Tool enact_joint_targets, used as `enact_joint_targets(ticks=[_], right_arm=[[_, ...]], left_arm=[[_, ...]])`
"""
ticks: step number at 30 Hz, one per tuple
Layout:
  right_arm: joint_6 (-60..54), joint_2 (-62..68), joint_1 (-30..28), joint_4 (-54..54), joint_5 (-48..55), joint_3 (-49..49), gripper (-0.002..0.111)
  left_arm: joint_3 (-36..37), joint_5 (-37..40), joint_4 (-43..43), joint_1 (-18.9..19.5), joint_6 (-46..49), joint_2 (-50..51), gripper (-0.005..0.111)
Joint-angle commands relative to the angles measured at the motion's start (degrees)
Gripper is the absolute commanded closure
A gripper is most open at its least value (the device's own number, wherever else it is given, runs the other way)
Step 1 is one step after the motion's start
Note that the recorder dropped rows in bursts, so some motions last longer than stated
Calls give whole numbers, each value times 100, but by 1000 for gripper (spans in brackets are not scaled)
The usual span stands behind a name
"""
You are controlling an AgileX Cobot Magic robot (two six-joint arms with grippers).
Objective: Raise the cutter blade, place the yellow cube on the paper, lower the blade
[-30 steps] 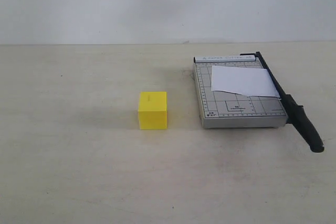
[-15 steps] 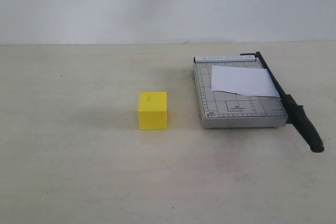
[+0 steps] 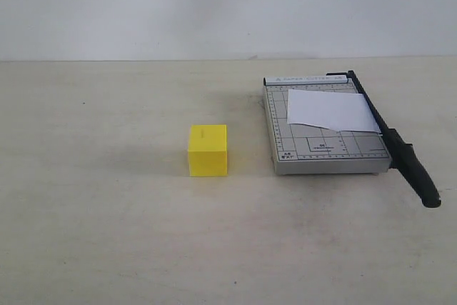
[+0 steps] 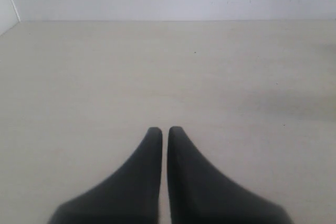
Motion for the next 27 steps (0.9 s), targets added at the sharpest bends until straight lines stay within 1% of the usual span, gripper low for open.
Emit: enact_joint_targets(ticks=[1, 5, 6, 7, 8, 9, 10, 11, 12, 13, 15, 16, 17, 18, 19, 20, 22, 23, 25, 26, 27], right_arm=[[-662, 472, -32, 305, -630, -338, 109], [-727, 1839, -32, 332, -659, -1375, 109], [-913, 2351, -32, 356, -659, -1713, 109], [-1380, 3140, -32, 426, -599, -2199, 109], [-1773, 3564, -32, 566, -398, -2472, 109], [-2273, 4258, -32, 866, 121, -2968, 109], [-2608, 4672, -42, 1182, 697, -3294, 109], [-2962, 5193, -72, 1710, 1641, -3704, 109], [-3011, 5548, -141, 1979, 2230, -3998, 109], [-2784, 6028, -340, 2013, 3303, -4418, 109], [-2153, 6507, -650, 1761, 4382, -4856, 109], [-1721, 6725, -804, 1429, 4804, -5065, 109], [-1221, 6929, -940, 944, 5201, -5259, 109], [-185, 7300, -1137, -210, 5937, -5587, 109], [344, 7461, -1219, -742, 6368, -5708, 109], [994, 7705, -1299, -1372, 7092, -5845, 109], [1130, 7905, -1299, -1526, 7587, -5845, 109], [1043, 7936, -1285, -1442, 7614, -5845, 109], [520, 7979, -1285, -979, 7651, -5845, 106], [217, 7993, -1285, -830, 7669, -5845, 104], [-130, 8034, -1285, -659, 7699, -5845, 99]], left_arm=[[-24, -52, 10, 11, -49, -21, 102], [-24, -52, 10, 11, -49, -21, 102], [-24, -52, 10, 11, -49, -21, 102], [-24, -52, 10, 11, -49, -21, 102], [-24, -52, 10, 11, -49, -21, 102], [-24, -52, 10, 11, -49, -21, 102], [-24, -52, 10, 11, -49, -21, 102], [-24, -52, 10, 11, -49, -21, 102], [-24, -52, 10, 11, -49, -21, 102], [-24, -52, 10, 11, -49, -21, 102], [-24, -52, 10, 11, -49, -21, 102], [-24, -52, 10, 11, -49, -21, 102], [-24, -52, 10, 11, -49, -21, 102], [-24, -52, 10, 11, -49, -21, 102], [-24, -52, 10, 11, -49, -21, 102], [-24, -52, 10, 11, -49, -21, 102], [-24, -52, 10, 11, -49, -21, 102], [-24, -52, 10, 11, -49, -21, 102], [-24, -52, 10, 11, -49, -21, 102], [-24, -52, 10, 11, -49, -21, 102], [-24, -52, 10, 11, -49, -21, 102]])
